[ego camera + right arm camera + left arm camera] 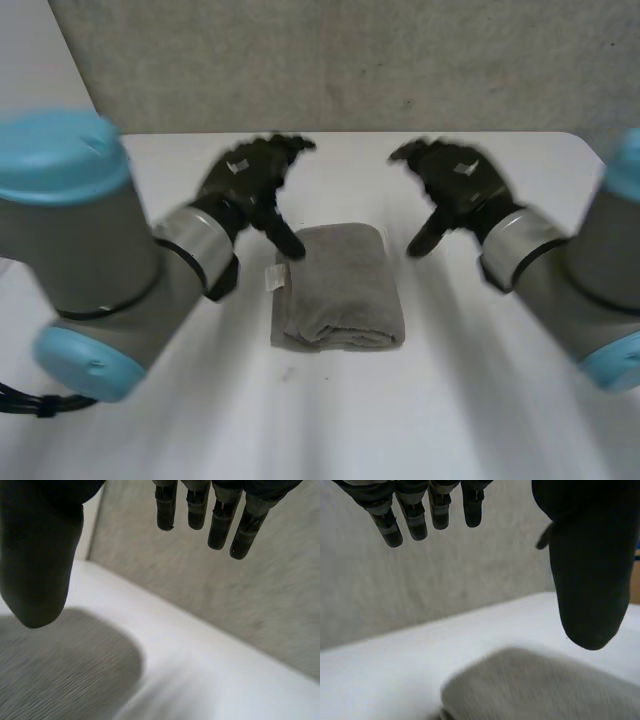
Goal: Fold the towel.
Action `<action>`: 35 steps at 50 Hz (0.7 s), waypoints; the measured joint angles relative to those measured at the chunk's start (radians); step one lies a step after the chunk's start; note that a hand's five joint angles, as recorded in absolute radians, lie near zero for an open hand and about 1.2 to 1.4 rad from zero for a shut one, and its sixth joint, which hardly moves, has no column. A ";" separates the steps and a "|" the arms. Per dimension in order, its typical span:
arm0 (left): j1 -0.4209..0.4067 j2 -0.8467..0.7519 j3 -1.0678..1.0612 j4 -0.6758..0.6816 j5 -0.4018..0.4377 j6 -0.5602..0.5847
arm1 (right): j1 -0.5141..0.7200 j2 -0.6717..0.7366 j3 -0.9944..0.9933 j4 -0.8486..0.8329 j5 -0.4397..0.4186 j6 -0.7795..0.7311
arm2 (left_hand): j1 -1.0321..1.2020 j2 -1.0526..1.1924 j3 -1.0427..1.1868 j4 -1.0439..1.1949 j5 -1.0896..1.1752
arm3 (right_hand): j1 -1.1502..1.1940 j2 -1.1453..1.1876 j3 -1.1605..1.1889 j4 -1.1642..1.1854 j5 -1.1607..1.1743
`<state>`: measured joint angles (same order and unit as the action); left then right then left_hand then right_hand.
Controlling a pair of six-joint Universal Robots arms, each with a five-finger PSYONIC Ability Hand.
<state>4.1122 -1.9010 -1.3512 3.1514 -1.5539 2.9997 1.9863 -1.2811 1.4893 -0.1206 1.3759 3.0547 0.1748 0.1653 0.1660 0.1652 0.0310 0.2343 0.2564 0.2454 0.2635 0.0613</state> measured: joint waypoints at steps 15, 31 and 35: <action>0.135 0.207 0.170 -0.362 -0.125 0.040 | -0.126 -0.216 -0.131 0.250 0.153 -0.006 | 0.000 0.000 0.000 0.000 0.000 | 0.000 0.000 0.000 0.000 0.000; 0.145 0.229 0.187 -0.431 -0.118 0.035 | -0.122 -0.216 -0.146 0.283 0.140 -0.012 | 0.000 0.000 0.000 0.000 0.000 | 0.000 0.000 0.000 0.000 0.000; 0.143 0.230 0.180 -0.428 -0.118 0.036 | -0.120 -0.215 -0.145 0.286 0.138 -0.013 | 0.000 0.000 0.000 0.000 0.000 | 0.000 0.000 0.000 0.000 0.000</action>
<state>4.2556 -1.6711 -1.1709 2.7238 -1.6720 3.0353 1.8667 -1.4966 1.3441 0.1655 1.5135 3.0419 0.1748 0.1651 0.1661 0.1649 0.0310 0.2343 0.2564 0.2454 0.2634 0.0613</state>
